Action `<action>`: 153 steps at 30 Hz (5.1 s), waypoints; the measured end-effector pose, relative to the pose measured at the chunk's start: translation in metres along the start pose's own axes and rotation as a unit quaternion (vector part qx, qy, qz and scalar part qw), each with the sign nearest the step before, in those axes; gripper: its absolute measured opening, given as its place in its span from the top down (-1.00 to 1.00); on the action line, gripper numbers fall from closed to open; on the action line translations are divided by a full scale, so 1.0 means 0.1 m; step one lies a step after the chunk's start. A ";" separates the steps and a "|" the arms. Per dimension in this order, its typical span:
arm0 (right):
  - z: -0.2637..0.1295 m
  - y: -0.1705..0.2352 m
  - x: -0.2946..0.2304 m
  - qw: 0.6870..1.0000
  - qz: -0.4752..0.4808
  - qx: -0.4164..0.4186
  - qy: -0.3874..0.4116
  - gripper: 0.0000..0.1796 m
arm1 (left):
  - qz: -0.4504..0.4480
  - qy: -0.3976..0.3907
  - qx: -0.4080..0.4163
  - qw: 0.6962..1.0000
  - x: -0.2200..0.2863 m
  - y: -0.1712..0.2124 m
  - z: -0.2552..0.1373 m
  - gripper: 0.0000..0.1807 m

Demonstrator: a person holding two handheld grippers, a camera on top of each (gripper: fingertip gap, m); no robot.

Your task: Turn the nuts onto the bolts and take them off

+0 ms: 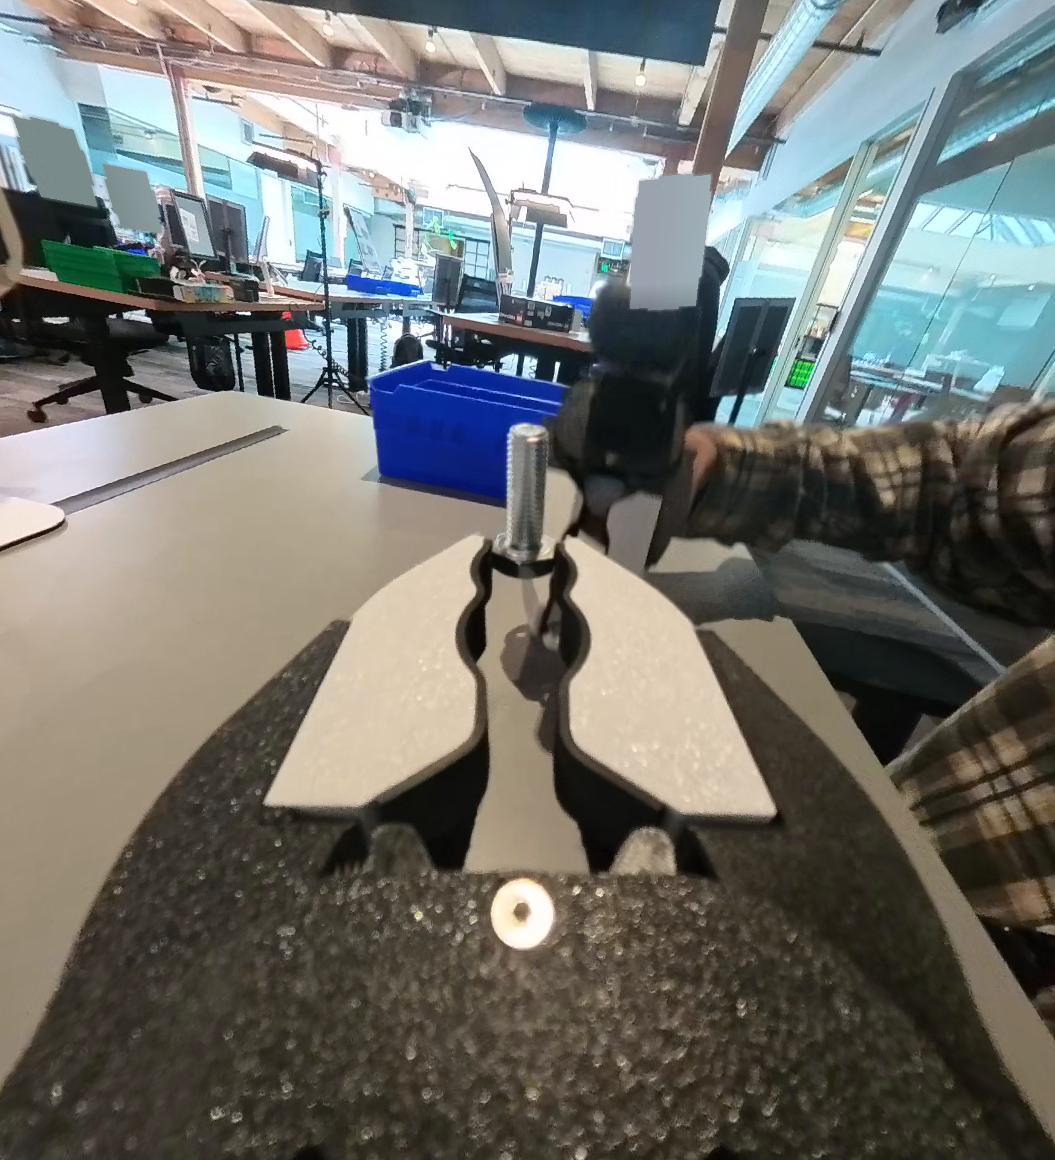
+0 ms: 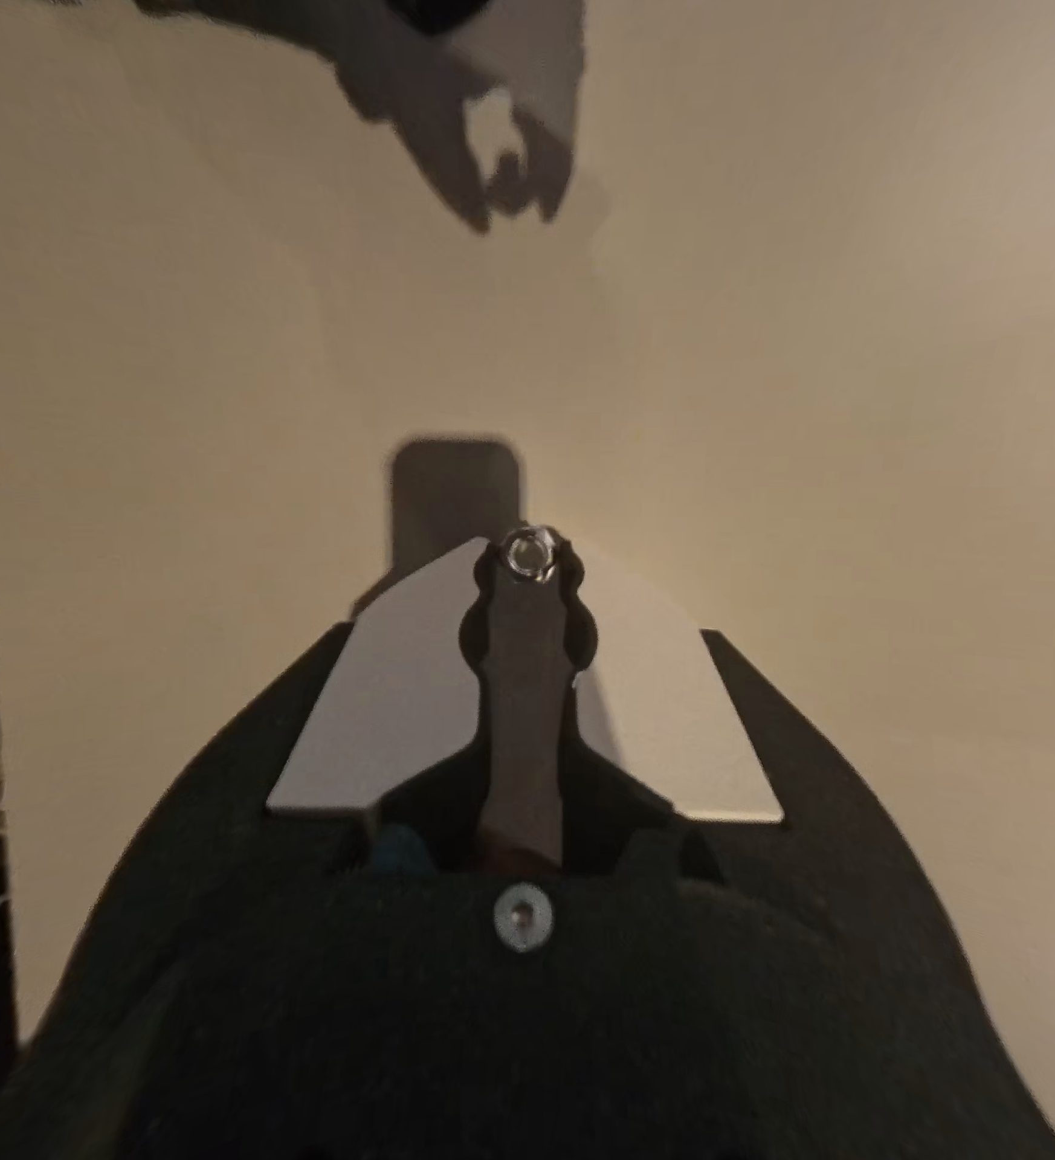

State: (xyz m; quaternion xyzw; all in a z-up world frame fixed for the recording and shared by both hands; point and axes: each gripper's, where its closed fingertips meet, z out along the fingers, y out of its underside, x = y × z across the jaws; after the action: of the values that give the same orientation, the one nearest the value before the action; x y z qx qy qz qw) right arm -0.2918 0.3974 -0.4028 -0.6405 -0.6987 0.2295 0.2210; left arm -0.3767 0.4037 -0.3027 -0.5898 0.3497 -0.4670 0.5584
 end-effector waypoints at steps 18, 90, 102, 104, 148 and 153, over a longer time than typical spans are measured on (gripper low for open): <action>-0.55 -1.44 -0.04 0.989 -0.140 -0.030 -0.044 0.79 | 0.088 -0.028 -0.071 0.993 0.13 0.15 0.14 0.80; -0.68 -1.64 -0.16 0.906 0.037 0.419 -0.046 -0.47 | 0.036 -0.038 -0.017 0.999 0.04 0.01 0.07 0.80; -0.45 -1.78 -0.35 0.919 -0.020 0.388 -0.064 -0.40 | 0.025 -0.032 -0.012 0.999 0.04 -0.02 0.06 0.80; -0.44 -1.77 -0.35 0.920 -0.018 0.385 -0.064 -0.39 | 0.026 -0.031 -0.012 0.999 0.05 -0.02 0.07 0.80; -0.34 -1.69 -0.37 0.936 -0.056 0.344 -0.045 -0.27 | 0.005 -0.063 -0.041 0.997 -0.10 0.10 0.07 0.81; -0.37 -1.69 -0.36 0.935 -0.053 0.349 -0.042 -0.27 | 0.007 -0.062 -0.039 0.997 -0.09 0.09 0.07 0.81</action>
State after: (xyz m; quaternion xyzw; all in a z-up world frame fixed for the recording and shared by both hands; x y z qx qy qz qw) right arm -0.4012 0.3504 -0.2717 -0.4746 -0.6162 0.4736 0.4133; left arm -0.3721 0.4128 -0.3124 -0.6363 0.3364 -0.4115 0.5591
